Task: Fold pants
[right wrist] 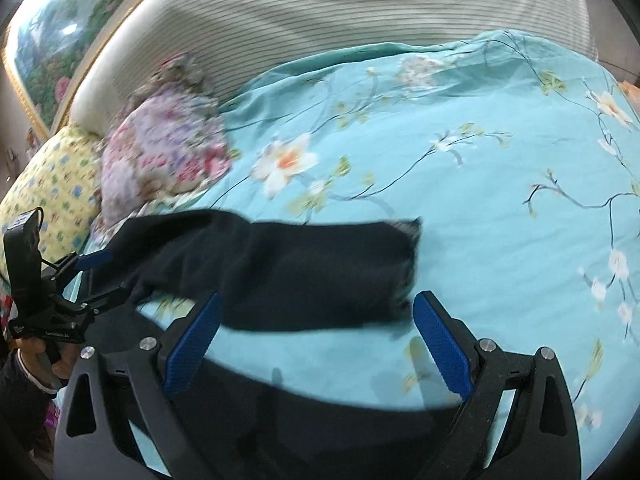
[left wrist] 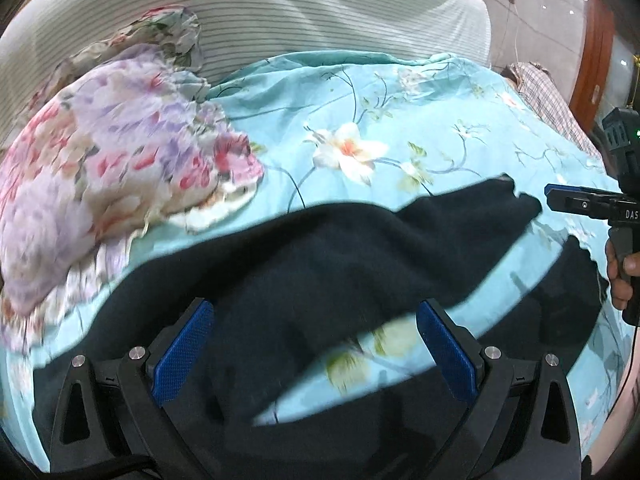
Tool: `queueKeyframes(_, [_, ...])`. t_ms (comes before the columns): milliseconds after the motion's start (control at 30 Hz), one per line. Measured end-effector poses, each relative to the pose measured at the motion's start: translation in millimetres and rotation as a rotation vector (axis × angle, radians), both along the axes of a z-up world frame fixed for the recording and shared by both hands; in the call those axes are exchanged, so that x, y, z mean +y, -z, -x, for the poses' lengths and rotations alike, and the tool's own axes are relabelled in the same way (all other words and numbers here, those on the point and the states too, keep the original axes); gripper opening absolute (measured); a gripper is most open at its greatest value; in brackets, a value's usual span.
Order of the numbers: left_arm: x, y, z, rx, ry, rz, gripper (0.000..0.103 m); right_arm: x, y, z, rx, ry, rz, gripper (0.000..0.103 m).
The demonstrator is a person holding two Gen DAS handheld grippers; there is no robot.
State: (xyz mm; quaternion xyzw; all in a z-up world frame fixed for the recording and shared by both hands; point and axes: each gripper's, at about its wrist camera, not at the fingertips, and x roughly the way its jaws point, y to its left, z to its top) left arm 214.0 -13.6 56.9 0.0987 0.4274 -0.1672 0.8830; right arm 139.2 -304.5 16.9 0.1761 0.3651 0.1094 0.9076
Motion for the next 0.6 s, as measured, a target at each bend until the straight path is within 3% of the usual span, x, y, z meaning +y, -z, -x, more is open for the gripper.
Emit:
queueKeyframes(433, [-34.3,29.2,-94.1,0.057,0.218,-0.130,0.099,-27.8,18.2,-68.3,0.118,-0.033,0.057,0.094])
queueKeyframes(567, [-38.5,50.0,-118.8,0.159,0.262,-0.129,0.089,-27.8,29.5,-85.2,0.167,-0.075,0.068,0.082])
queueKeyframes(600, [-40.4,55.7,-122.6,0.180,0.267,-0.134,0.079,-27.6,30.8,-87.6,0.171,-0.081,0.075,0.079])
